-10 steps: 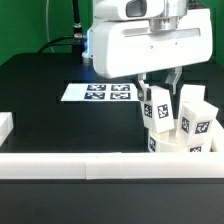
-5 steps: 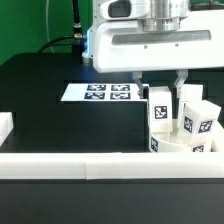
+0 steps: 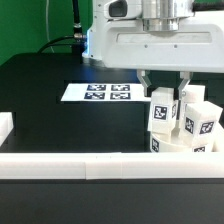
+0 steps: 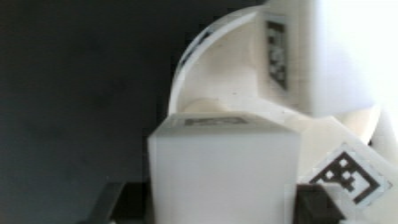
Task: Assemble stool
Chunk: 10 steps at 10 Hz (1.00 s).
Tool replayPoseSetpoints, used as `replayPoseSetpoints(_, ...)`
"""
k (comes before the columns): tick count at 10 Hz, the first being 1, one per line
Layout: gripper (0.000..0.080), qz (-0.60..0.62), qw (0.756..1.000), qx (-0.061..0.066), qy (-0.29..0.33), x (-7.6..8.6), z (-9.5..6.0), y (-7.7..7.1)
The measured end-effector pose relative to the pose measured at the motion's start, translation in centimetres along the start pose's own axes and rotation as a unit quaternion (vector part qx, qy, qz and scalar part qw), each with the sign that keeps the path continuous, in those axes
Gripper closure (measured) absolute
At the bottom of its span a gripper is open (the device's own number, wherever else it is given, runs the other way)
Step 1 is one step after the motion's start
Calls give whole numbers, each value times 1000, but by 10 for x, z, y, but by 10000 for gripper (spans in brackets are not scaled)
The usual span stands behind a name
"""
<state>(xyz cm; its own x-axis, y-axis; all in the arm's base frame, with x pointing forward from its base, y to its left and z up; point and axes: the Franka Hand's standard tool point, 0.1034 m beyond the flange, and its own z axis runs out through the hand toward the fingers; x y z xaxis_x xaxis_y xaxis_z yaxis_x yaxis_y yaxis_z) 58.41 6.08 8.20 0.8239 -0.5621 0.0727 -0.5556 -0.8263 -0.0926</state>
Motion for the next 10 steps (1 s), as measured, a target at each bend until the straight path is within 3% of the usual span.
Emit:
replayPoseSetpoints(6, 464, 169, 986, 6, -1, 0, 0, -1)
replayPoseSetpoints(9, 464, 349, 936, 30, -10, 1, 0, -2)
replayPoseSetpoints(10, 464, 405, 913, 46, -10, 3, 0, 0)
